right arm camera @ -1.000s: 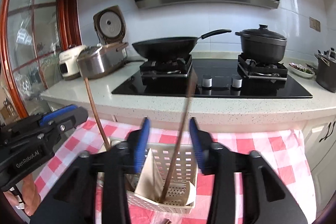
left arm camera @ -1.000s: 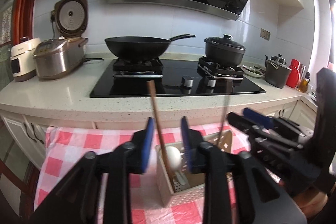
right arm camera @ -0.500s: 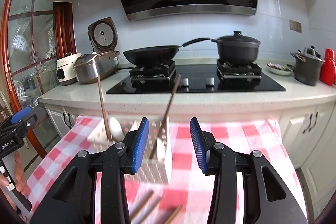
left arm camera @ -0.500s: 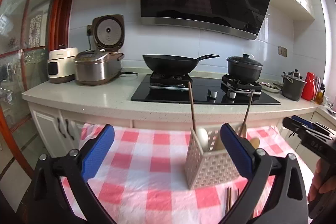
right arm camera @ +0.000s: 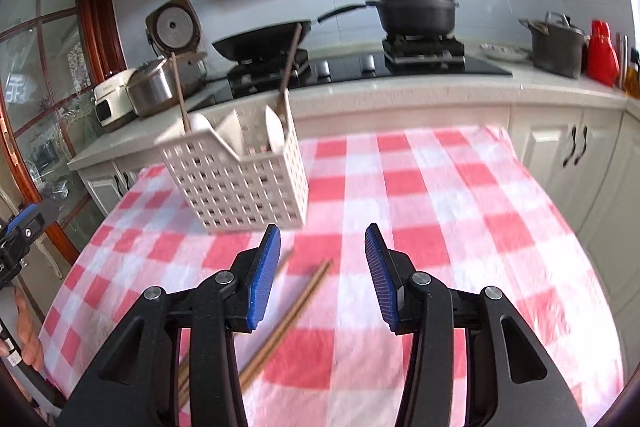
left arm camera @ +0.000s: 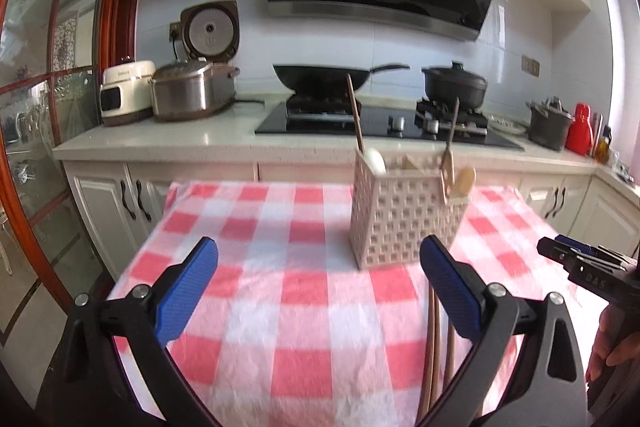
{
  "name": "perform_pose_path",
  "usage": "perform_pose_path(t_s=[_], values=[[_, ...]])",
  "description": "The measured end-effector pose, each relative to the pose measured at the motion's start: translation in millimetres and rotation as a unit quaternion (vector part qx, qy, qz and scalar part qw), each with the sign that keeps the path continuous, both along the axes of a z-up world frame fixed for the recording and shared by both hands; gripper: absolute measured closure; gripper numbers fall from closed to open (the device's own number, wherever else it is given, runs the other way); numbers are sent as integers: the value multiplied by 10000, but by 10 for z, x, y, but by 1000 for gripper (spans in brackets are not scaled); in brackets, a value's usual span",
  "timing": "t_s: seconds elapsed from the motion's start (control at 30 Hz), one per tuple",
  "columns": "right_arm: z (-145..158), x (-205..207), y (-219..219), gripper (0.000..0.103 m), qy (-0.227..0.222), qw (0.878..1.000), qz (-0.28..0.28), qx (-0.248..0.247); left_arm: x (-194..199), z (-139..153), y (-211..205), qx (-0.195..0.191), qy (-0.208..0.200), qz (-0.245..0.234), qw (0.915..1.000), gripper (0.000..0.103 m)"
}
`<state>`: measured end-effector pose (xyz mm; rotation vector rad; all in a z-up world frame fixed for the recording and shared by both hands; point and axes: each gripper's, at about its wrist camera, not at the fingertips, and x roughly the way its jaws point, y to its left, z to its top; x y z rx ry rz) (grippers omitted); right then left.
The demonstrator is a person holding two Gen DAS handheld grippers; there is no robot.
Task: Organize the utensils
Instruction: 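Open both tools to drop the chopsticks into the caddy, then move both tools back down to the loose wooden chopsticks on the cloth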
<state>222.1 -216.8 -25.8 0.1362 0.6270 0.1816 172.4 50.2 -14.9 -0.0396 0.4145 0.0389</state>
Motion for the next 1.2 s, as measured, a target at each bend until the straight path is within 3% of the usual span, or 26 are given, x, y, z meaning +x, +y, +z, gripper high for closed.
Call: perform_pose_path(t_s=[0.17,0.3,0.43,0.53,1.2], values=[[-313,-44,36,60,418,9991,-35,-68,-14,-296,-42,-5,295,-40,9996,5],[-515,-23,115,60,715,9974,-15,-102,2,-501,2,-226,512,-36,9984,5],[-680,41,187,72,1061,9943,9,-57,-16,-565,35,-236,493,-14,9985,5],[-733,72,229,80,1154,9933,29,-22,-60,-563,49,-118,358,35,9993,5],[-808,297,629,81,1362,9899,150,-361,-101,-677,300,-329,352,17,9988,5]])
